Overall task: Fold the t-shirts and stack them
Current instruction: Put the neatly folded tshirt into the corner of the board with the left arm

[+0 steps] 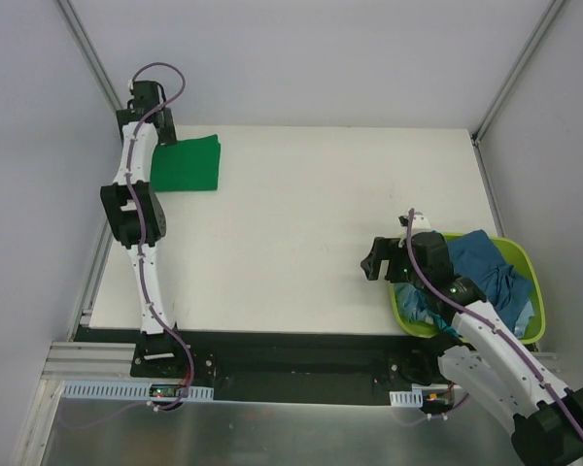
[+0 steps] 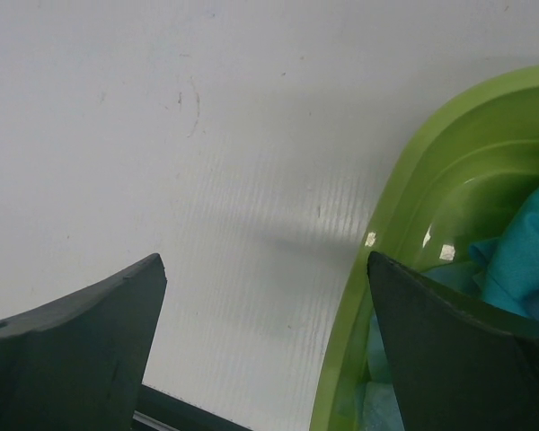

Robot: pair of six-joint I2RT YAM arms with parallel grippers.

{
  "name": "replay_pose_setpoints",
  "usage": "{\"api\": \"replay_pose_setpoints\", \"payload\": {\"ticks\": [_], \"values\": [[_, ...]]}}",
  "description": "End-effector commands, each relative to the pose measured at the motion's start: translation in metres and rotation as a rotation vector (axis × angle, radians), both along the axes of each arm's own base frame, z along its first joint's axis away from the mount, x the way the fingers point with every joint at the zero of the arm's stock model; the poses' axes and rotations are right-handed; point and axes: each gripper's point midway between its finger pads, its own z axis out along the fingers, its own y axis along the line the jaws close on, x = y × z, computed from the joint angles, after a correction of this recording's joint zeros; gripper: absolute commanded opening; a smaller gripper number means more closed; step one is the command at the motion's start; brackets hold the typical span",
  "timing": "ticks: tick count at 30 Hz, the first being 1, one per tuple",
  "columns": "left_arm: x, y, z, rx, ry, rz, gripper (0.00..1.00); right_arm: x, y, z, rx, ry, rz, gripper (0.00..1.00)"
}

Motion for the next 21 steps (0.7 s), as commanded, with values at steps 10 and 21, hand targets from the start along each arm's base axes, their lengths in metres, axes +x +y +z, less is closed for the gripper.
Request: {"api": "replay_pose_setpoints", "payload": {"ticks": [10,21], "values": [[-0.174,-0.199,0.14,-0.514,-0.231,-0.205,0.99,0.014,0.024,0.02,0.115,-0.051,0.045,0.96],[-0.342,-0.29,0.035,-0.705,-0.219,-0.533,0.99,0.005,0.037,0.02,0.191,-0.141,0.131,0.96]]}}
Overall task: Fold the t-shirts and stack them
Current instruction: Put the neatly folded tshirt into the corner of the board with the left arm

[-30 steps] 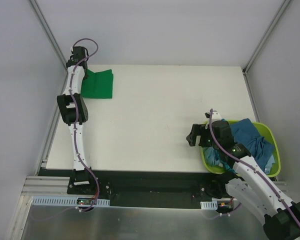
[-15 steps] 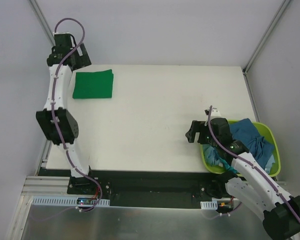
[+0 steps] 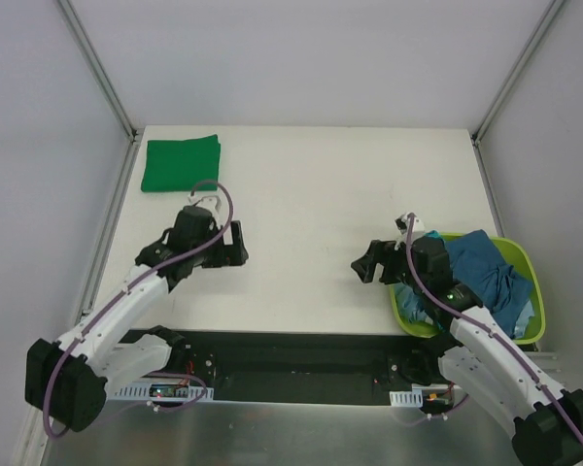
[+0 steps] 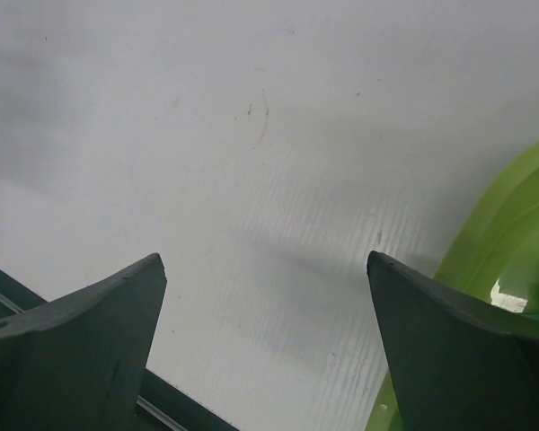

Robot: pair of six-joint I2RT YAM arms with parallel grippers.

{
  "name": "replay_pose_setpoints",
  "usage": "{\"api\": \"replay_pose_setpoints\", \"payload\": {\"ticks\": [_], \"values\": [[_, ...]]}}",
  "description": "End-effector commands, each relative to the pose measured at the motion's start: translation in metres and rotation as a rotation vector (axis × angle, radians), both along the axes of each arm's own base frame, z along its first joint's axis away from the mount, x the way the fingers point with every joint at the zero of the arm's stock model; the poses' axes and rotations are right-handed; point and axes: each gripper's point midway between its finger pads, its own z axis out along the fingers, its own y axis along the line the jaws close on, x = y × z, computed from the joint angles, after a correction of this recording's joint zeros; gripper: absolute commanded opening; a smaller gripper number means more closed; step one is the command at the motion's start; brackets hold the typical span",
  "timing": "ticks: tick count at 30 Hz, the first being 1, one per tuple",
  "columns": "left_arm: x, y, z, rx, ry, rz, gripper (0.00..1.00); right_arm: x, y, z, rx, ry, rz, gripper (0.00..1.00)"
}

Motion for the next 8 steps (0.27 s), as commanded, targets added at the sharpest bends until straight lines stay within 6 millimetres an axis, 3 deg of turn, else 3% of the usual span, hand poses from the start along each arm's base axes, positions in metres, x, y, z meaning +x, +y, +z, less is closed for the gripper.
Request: {"api": "replay_pose_setpoints", "payload": {"ticks": [1,8], "values": [[-0.007,-0.01,0.023,-0.137,-0.177,-0.004,0.99,0.006,0.011,0.019,0.077,-0.111,0.032,0.96],[-0.02,0.012,0.021,-0.124,-0.256,0.071,0.99,0.006,0.009,0.022,0.092,-0.142,0.018,0.96]]}}
